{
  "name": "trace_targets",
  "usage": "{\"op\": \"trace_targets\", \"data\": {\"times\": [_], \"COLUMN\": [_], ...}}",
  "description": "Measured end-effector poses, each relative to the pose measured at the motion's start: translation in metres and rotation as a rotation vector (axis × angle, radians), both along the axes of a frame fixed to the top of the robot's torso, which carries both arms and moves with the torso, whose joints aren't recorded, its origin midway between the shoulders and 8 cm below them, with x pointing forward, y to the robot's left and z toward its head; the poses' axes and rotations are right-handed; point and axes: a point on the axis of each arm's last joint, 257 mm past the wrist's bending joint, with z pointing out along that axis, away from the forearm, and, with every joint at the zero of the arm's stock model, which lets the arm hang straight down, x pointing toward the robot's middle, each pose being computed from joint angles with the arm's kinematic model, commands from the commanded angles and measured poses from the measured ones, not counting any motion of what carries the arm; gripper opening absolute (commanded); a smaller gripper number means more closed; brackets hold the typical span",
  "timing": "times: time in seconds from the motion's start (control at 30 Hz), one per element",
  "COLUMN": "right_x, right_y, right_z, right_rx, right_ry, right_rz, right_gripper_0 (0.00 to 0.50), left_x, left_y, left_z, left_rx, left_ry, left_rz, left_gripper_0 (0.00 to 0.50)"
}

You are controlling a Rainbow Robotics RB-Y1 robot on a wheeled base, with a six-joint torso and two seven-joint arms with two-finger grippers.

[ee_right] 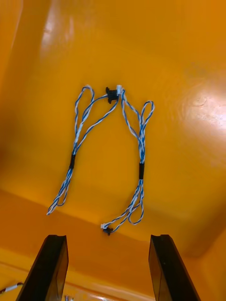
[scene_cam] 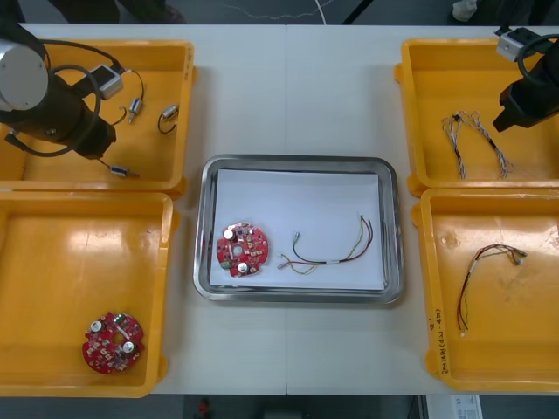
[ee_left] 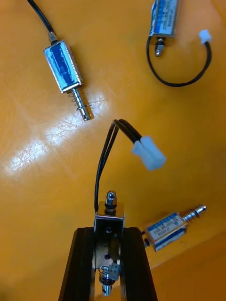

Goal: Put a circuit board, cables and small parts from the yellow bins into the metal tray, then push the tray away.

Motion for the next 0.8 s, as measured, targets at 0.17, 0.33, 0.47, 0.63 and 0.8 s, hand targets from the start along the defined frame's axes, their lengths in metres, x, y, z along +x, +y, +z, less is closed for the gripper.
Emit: {"op": "trace_targets", "data": {"times": [0.17, 0.33, 0.47, 0.63, 0.8], "right_x": [0.015, 0.023, 0.027, 0.030, 0.033], "right_y": [-0.007, -0.016, -0.022, -0.030, -0.038], "right_z": [-0.008, -0.024, -0.038, -0.053, -0.066], "right_rx": [0.006, 0.012, 0.025, 0.031, 0.020], "right_ry": [-0.032, -0.043, -0.047, -0.048, -0.057], "right_rz": [-0.006, -0.017, -0.035, -0.049, -0.041], "right_gripper_0": [0.500, 0.500, 0.500, 0.500, 0.500], "left_x": [-0.008, -0.015, -0.018, -0.021, -0.025], "left_y": [-0.003, -0.004, -0.008, -0.012, -0.014], "left_z": [0.012, 0.018, 0.024, 0.033, 0.044], "left_rx": [-0.003, 0.001, 0.001, 0.001, -0.007], "left_ry": [0.011, 0.036, 0.046, 0.046, 0.055], "left_rz": [-0.005, -0.009, -0.016, -0.029, -0.031], "left_gripper_0": [0.000, 0.000, 0.001, 0.000, 0.000]}}
